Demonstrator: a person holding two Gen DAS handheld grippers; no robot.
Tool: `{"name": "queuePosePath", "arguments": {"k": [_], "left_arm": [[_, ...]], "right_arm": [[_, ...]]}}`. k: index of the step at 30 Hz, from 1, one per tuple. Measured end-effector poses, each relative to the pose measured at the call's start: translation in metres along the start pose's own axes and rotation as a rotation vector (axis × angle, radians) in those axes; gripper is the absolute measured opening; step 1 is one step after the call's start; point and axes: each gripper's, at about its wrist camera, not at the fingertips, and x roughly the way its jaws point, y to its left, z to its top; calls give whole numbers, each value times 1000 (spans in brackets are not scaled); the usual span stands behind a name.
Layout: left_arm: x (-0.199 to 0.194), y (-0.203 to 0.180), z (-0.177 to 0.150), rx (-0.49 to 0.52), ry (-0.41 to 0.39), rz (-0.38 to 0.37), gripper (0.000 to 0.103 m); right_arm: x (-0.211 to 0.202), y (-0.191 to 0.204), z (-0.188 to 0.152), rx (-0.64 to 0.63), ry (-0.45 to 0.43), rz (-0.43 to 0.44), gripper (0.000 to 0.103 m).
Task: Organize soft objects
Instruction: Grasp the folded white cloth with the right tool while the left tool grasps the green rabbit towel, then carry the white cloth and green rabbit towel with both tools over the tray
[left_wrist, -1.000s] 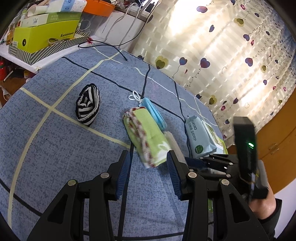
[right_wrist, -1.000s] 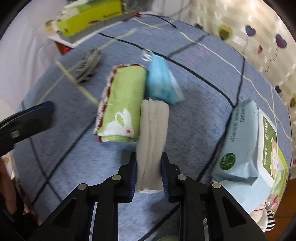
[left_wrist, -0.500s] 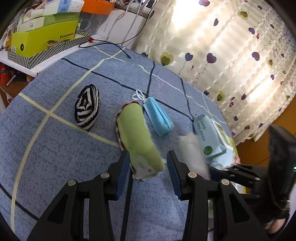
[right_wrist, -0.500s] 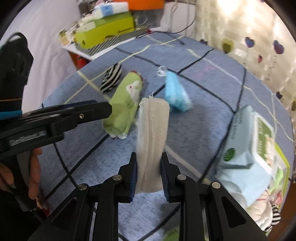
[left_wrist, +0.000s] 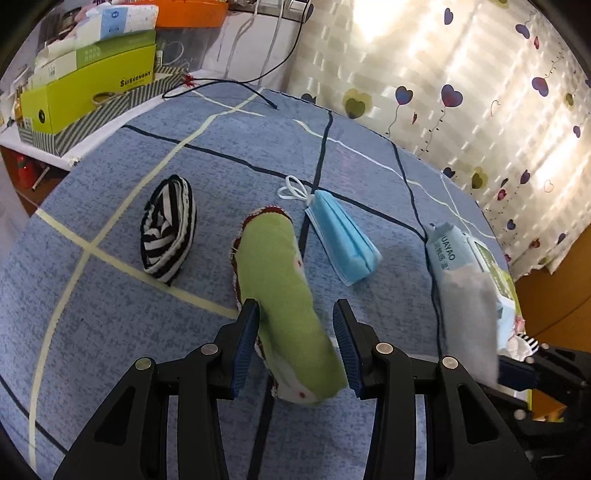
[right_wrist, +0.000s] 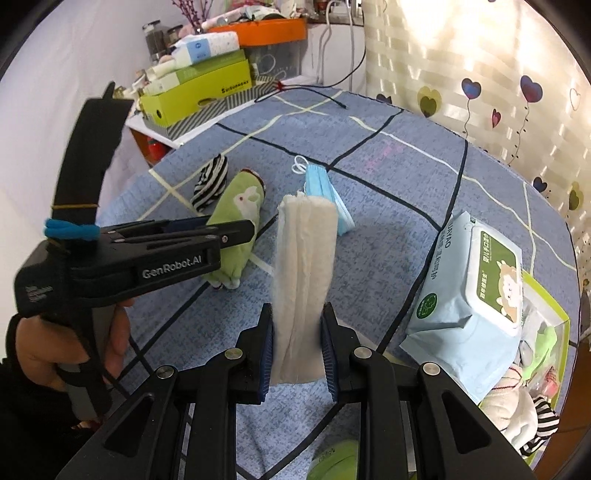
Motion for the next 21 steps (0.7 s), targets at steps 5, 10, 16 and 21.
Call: {"name": "queuePosePath", "arguments": {"k": [5,10,16,21], "left_arm": [[-7,1,-3,14,-18,8,22],[-31,-6,-9,51,-60,-38,21],[-63,-18,-19,83,-104,-87,21],[-84,-31,-27,112,-134,-105,21]], "right_arm": [[-11,-4,-3,29,-48,2,22],[-27,-4,-9,57,-105,1,22],[-50,-2,-18,84,-168,-17,22],[-67,0,-29,102,-204,-32,22]]}}
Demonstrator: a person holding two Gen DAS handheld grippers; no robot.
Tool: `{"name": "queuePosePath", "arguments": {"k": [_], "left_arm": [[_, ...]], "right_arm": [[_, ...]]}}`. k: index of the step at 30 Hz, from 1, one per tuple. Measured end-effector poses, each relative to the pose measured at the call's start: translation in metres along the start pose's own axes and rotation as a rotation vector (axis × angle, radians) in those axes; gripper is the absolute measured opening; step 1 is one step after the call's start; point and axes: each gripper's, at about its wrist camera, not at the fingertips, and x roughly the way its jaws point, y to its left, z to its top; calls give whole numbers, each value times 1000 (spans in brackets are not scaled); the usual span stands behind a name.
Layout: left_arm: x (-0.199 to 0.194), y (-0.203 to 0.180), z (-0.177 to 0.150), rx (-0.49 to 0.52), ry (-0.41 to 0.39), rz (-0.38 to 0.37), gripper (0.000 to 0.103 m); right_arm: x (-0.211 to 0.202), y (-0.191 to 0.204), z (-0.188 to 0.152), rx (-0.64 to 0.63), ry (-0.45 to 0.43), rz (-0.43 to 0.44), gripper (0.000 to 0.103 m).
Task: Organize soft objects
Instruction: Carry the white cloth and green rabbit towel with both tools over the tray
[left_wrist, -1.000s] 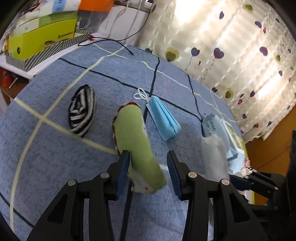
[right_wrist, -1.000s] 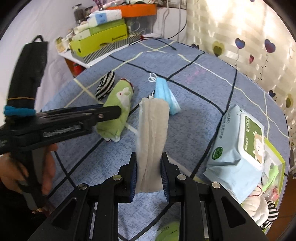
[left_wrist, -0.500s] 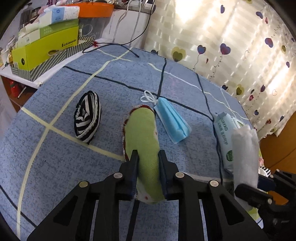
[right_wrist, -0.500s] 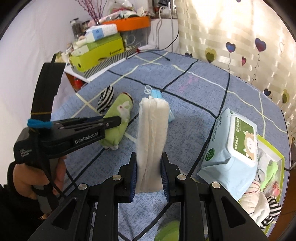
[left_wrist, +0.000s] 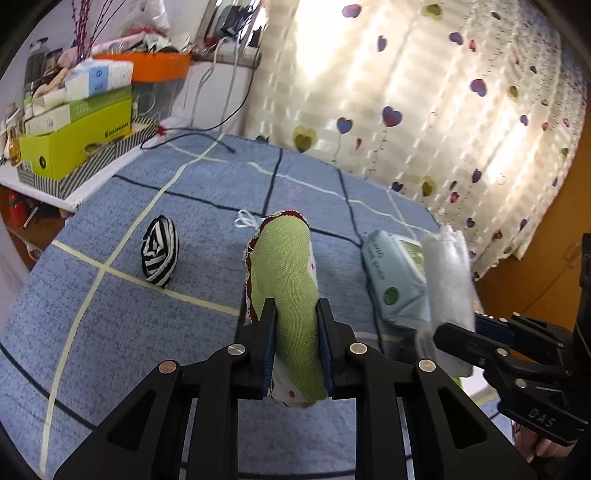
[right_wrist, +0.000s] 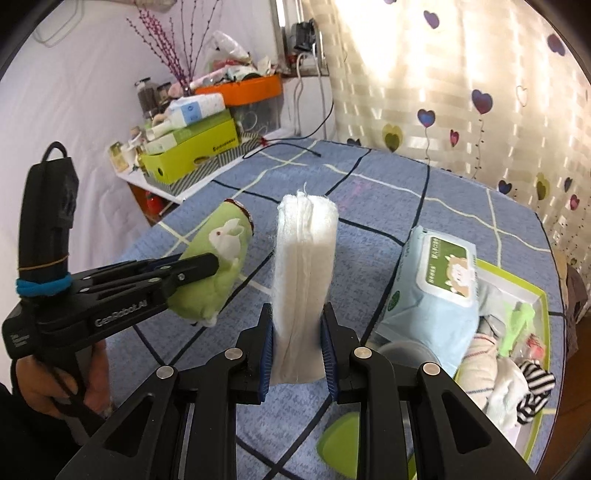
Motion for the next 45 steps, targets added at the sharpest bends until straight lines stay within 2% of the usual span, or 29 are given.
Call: {"name": "queuePosePath", "arguments": {"k": [9,19,32,45], "left_arm": [[-22,-32,-6,52,-28,-27,21],[-26,-62,-8,100,-32,-61,22],[-31,-106,-14,164,-29,-144,22],[-29,-152,-22,232,-7,-226,22]], "right_arm": [[-32,-5,-17,35,-51,-25,22],[-53,-25,-33,85,-83,-47,22],[-89,-63,-56,164,-131,-106,22],[-129,-119,-89,286,-172,-225,22]]}}
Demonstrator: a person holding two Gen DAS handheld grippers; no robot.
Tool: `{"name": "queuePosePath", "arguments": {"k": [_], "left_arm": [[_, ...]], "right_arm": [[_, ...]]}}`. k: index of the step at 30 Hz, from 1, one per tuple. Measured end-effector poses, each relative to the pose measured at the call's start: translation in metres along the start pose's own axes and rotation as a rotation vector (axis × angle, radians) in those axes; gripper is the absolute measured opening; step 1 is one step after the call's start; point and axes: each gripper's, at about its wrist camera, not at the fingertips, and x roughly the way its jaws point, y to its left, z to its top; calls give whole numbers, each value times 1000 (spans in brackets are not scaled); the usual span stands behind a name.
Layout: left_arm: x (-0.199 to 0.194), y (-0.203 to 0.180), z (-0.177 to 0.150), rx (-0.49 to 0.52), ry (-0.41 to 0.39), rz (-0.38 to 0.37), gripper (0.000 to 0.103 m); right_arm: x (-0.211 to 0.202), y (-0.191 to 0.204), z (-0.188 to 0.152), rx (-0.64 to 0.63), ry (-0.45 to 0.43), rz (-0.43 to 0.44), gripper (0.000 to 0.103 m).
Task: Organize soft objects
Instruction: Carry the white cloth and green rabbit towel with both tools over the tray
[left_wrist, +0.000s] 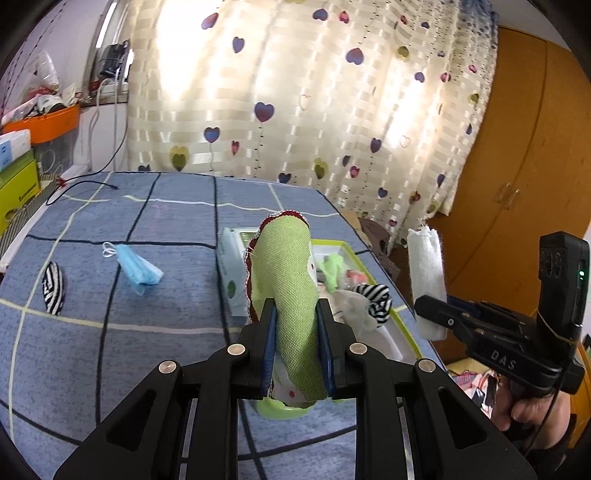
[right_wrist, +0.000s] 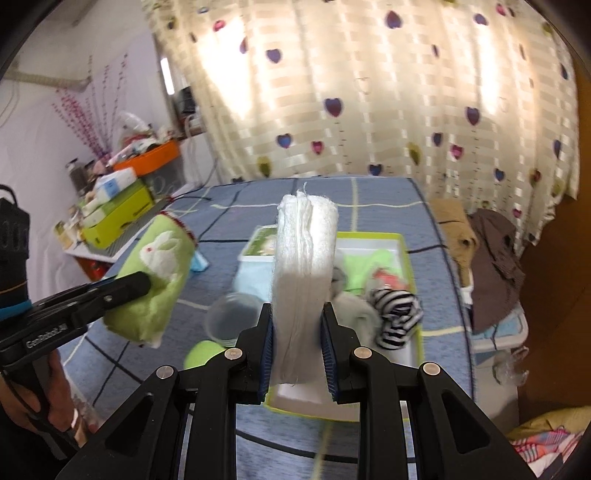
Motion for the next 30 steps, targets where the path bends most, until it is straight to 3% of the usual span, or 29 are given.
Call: {"name": "queuePosePath", "arguments": {"k": [12,30], "left_arm": [[20,-27,-1,33,48,-54,22],[88,-70,-14,70,203,-110,22]], "right_arm": [[8,-33,-17,44,43,-53,22],[50,-68,-42,81,158,-70,22]]}}
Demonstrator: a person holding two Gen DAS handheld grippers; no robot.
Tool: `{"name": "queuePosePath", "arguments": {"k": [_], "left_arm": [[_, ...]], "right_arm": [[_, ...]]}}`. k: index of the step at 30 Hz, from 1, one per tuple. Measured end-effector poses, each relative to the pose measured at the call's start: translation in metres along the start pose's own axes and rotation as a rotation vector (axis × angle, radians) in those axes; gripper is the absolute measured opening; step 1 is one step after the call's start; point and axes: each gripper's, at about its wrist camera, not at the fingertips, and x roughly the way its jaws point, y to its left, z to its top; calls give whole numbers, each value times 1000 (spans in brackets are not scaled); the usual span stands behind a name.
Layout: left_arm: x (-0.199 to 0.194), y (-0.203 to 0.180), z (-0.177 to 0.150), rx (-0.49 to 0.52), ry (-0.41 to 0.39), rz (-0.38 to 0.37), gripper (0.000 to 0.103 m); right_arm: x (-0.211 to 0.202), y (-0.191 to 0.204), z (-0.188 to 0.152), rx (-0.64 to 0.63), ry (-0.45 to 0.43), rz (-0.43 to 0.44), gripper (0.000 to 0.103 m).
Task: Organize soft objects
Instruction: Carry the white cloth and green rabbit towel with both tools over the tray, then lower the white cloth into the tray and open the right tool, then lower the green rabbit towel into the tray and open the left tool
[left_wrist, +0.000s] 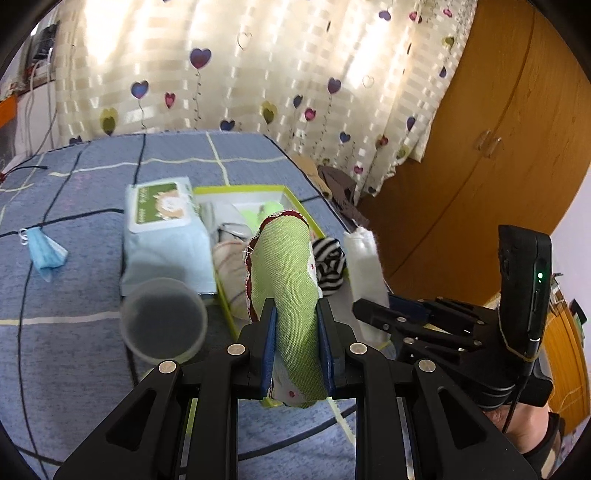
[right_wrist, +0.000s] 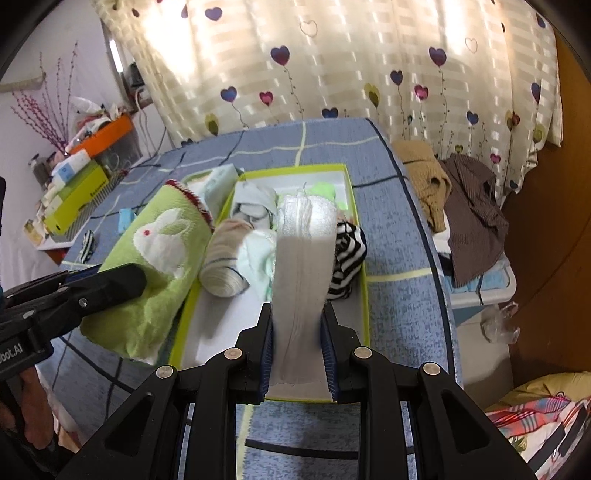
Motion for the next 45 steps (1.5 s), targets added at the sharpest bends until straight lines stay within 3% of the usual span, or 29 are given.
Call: {"name": "queuePosePath", "arguments": {"k": [9,21,30,45], "left_arm": [[33,-8,-4,2,83,-12,22],[63,-6,-5,-16,147,-9,22],[71,-4,0,-16,149,-20,22],[47,-4,-1,-12,108,-71,26]], "right_arm": [[26,-8,-8,3,76,4,23],[40,-19,-6,16,96,5,26],[41,-15,-2,-7,86,28,43],[15,-15,1,11,14,13,43]]}}
